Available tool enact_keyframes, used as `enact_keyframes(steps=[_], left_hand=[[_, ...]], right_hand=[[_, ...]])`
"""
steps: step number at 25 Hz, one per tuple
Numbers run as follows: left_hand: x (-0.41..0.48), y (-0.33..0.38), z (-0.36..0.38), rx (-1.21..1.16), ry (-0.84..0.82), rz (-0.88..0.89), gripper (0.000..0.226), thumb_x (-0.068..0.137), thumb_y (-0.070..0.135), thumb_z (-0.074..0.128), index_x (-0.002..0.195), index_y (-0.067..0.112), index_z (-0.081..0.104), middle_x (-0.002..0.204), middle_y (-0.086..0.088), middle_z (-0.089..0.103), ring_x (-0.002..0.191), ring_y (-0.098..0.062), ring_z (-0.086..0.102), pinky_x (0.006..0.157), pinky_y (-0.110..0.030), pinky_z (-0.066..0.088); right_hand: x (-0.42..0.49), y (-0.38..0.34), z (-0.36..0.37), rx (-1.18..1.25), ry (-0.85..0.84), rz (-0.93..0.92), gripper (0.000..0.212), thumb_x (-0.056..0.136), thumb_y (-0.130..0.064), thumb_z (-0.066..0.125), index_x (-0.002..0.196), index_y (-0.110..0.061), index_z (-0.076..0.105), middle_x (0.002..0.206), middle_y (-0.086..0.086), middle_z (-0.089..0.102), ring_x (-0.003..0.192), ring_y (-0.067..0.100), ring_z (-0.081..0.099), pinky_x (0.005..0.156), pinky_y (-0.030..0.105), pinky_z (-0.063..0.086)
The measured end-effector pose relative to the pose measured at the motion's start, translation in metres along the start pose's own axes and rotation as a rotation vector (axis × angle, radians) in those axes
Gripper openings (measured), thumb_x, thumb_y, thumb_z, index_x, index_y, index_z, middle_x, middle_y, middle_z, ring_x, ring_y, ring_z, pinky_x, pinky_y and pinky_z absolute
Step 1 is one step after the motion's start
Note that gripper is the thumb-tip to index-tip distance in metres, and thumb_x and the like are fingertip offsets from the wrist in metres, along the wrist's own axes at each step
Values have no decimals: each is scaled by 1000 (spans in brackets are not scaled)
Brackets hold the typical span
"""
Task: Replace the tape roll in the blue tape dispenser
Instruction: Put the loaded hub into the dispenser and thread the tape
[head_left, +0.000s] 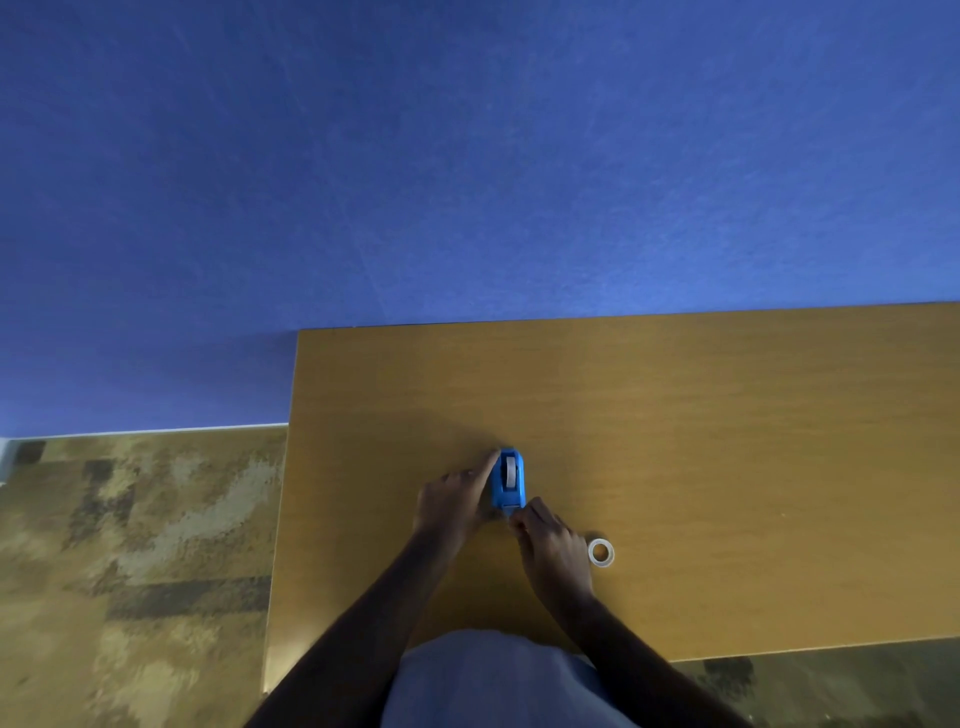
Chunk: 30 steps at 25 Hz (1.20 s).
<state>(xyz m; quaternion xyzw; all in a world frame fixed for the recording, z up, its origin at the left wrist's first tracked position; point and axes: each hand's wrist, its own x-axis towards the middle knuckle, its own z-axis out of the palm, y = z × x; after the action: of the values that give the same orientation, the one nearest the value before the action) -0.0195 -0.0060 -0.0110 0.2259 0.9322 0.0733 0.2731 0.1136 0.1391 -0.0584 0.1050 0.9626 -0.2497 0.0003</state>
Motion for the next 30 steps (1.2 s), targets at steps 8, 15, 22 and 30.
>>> enact_keyframes(steps=[8, 15, 22, 30], left_hand=[[1, 1, 0, -1, -19, 4, 100, 88, 66, 75, 167, 43, 19, 140, -8, 75, 127, -35, 72, 98, -46, 61], [4, -4, 6, -101, -39, 11, 100, 88, 66, 75, 167, 43, 19, 145, -10, 72, 130, -36, 70, 102, -47, 59], [10, -10, 13, -163, -56, 3, 102, 86, 68, 76, 167, 45, 19, 144, -10, 72, 129, -35, 70, 101, -48, 59], [3, -9, 11, -221, -42, 18, 112, 80, 79, 75, 168, 47, 13, 143, -10, 72, 128, -35, 70, 98, -46, 59]], right_hand=[[5, -3, -4, -193, 21, -97, 25, 84, 0, 80, 98, -18, 70, 97, 0, 71, 69, 22, 70, 43, 39, 56], [9, -2, -1, -179, 35, -83, 23, 86, -2, 82, 99, -19, 74, 98, -2, 73, 69, 20, 71, 43, 37, 56], [9, -5, -7, -178, 22, -67, 31, 79, -2, 86, 102, -22, 77, 97, -3, 76, 65, 20, 71, 43, 33, 54], [0, -7, -16, -184, -99, -68, 44, 74, -4, 87, 111, -23, 76, 102, -1, 76, 63, 22, 73, 42, 35, 56]])
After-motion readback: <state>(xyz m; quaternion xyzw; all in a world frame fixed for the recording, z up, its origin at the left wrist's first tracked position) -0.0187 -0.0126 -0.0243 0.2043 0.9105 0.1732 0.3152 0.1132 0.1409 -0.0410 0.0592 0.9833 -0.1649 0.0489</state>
